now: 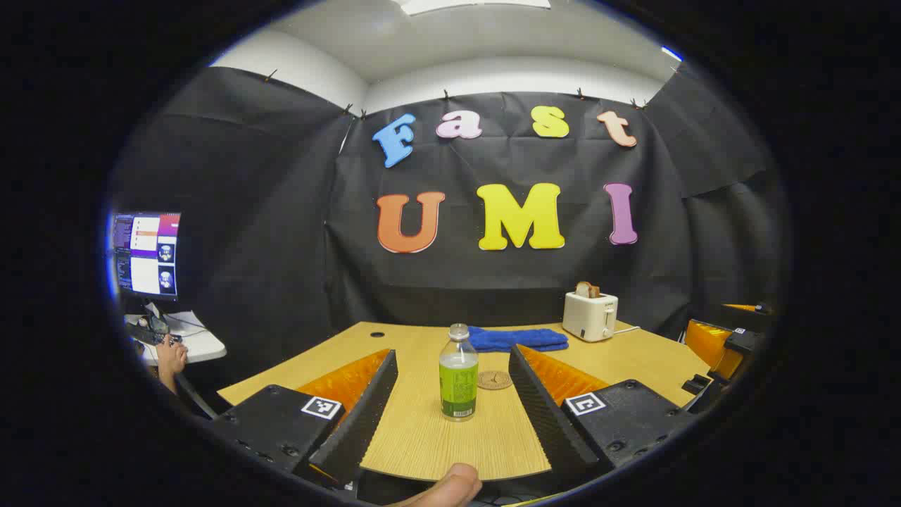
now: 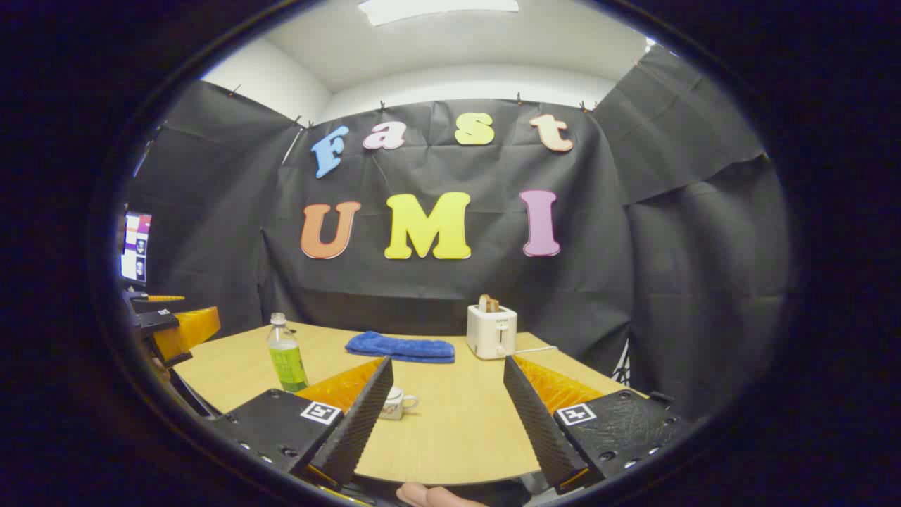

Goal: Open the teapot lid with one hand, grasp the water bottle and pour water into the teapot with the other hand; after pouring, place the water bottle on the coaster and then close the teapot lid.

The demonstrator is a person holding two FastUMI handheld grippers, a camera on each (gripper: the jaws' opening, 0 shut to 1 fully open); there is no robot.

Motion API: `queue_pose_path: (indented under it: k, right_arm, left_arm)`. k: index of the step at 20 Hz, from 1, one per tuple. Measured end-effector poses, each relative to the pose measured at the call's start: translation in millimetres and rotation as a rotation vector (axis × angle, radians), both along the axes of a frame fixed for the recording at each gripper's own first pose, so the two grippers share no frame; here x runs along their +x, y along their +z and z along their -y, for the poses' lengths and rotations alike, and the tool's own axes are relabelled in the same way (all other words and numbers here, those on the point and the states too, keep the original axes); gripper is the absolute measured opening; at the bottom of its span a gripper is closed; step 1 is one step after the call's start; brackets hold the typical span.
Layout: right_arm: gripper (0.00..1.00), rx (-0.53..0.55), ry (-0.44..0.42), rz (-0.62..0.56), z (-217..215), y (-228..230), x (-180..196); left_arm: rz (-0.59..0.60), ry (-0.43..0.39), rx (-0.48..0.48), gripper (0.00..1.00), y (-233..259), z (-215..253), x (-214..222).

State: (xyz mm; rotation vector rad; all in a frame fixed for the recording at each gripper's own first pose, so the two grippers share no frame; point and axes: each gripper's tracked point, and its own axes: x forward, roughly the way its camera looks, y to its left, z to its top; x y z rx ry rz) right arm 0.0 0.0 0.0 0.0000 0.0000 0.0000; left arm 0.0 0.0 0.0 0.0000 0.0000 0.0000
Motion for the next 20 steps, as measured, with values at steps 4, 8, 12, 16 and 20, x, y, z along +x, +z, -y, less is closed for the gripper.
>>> queue_pose_path:
  k: [4, 8, 12, 16, 20]
  right_arm:
    - [0.97, 0.0, 0.002, -0.05, 7.0, -14.1, 9.7]
    - [0.95, -0.017, 0.03, -0.044, 0.7, -15.1, 9.0]
    - [0.95, -0.028, 0.054, -0.036, -8.6, -14.6, 6.9]
    - [0.95, -0.012, 0.054, -0.045, -10.4, -19.0, 9.6]
    - [0.95, 0.005, 0.068, -0.085, -14.6, -31.8, 28.2]
  left_arm:
    - [-0.022, 0.034, 0.029, 0.99, -6.8, -20.2, 6.5]
    - [-0.01, 0.036, 0.049, 0.99, -5.1, -19.6, 4.8]
    - [-0.009, 0.026, 0.029, 0.99, -3.3, -16.9, 2.5]
    - [-0.008, 0.024, 0.027, 0.99, -3.2, -18.7, 3.3]
    - [-0.023, 0.017, 0.027, 0.99, -7.8, -16.7, 5.6]
